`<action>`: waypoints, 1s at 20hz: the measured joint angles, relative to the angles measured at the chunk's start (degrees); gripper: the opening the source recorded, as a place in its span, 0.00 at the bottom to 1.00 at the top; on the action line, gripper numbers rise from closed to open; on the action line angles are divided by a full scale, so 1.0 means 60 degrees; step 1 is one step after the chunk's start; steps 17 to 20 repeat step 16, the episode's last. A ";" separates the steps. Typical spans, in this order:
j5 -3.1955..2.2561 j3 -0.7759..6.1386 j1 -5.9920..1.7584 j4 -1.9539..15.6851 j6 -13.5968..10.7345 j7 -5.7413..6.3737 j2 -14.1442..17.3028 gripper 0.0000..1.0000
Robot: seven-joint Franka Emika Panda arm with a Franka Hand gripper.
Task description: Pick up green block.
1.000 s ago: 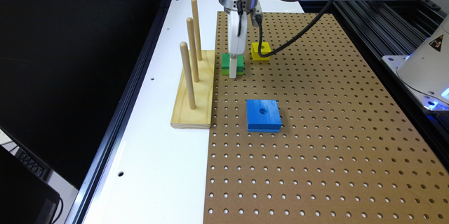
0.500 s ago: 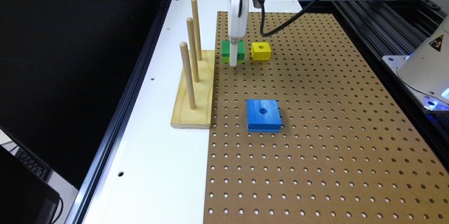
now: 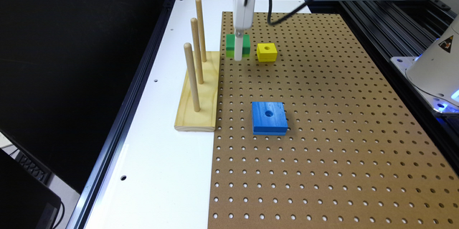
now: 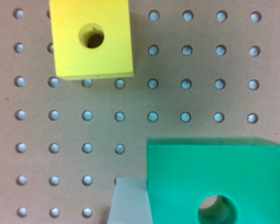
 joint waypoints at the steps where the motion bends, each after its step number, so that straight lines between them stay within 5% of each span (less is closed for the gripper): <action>1: 0.0001 0.0002 0.0000 -0.0001 -0.0192 0.0000 -0.0189 0.00; 8: 0.0002 0.0010 0.0000 -0.0055 -0.0542 0.0000 -0.0591 0.00; 14: 0.0010 0.0027 0.0001 -0.0064 -0.1546 0.0000 -0.1666 0.00; 20: 0.0010 0.0029 0.0001 -0.0071 -0.1631 0.0000 -0.1750 0.00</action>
